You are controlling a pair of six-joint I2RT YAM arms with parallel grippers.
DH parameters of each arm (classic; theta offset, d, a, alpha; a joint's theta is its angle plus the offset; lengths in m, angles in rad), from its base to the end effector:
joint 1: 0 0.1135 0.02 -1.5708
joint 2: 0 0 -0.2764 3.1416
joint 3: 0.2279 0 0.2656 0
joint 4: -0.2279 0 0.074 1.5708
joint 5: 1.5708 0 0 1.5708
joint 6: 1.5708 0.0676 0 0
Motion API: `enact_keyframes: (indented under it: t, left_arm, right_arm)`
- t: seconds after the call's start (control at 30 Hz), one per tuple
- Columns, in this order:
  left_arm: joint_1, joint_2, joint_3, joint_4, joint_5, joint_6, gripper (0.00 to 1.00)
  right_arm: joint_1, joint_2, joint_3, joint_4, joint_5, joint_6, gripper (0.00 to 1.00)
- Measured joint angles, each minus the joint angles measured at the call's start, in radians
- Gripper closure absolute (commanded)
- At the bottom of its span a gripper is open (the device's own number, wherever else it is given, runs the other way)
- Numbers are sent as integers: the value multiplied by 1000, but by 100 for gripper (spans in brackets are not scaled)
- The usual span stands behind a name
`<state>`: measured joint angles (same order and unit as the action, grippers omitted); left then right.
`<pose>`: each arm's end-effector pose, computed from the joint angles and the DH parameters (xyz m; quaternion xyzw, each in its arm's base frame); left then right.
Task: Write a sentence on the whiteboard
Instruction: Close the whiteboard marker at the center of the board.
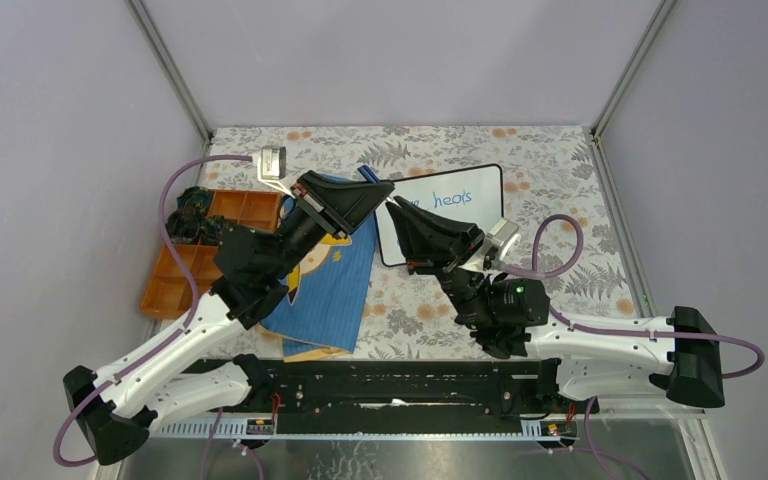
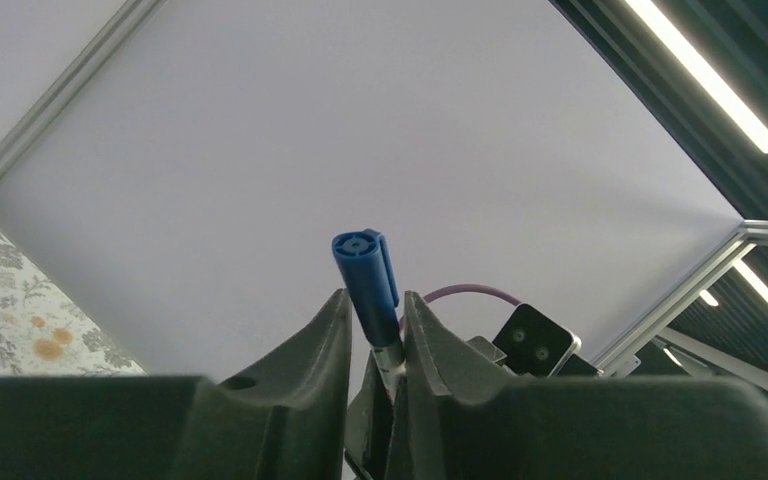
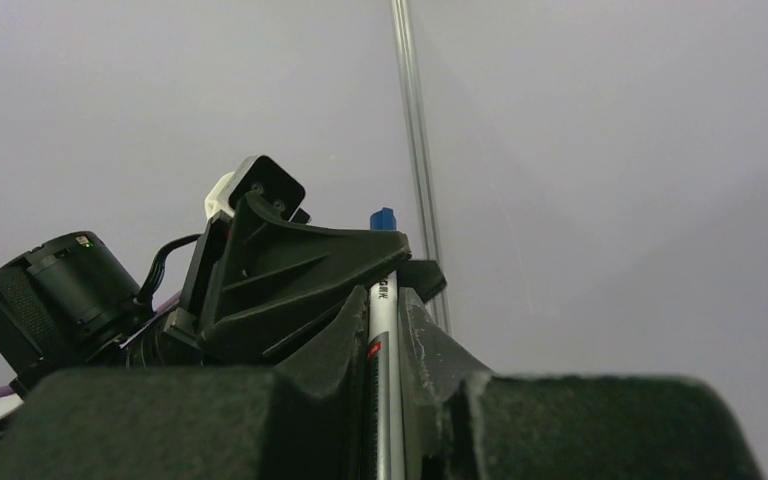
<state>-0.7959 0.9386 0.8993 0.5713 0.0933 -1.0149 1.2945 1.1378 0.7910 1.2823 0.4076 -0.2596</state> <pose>0.1629 -0.1754 0.4580 -0.0139 0.4973 -0.6965 0.5172 0.0936 0.2318 0.4424 -0.0774 0.3529 0.4053 0.8398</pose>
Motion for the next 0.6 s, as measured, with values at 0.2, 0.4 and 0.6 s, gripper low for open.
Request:
enact_keyframes:
  t: [0.2,0.4,0.6]
  left_arm:
    - [0,-2,0,16,10,-28,100]
    - [18,-12,-3,3,-4,-11,100]
    - [31,-42,-6,-26,-23,27,100]
  right_arm:
    - [-4,-4,0,-32,-16,5,66]
    - [-5,-71,5,-206,-23,39,13]
    - [-5,-211,32,-542,-27,112,12]
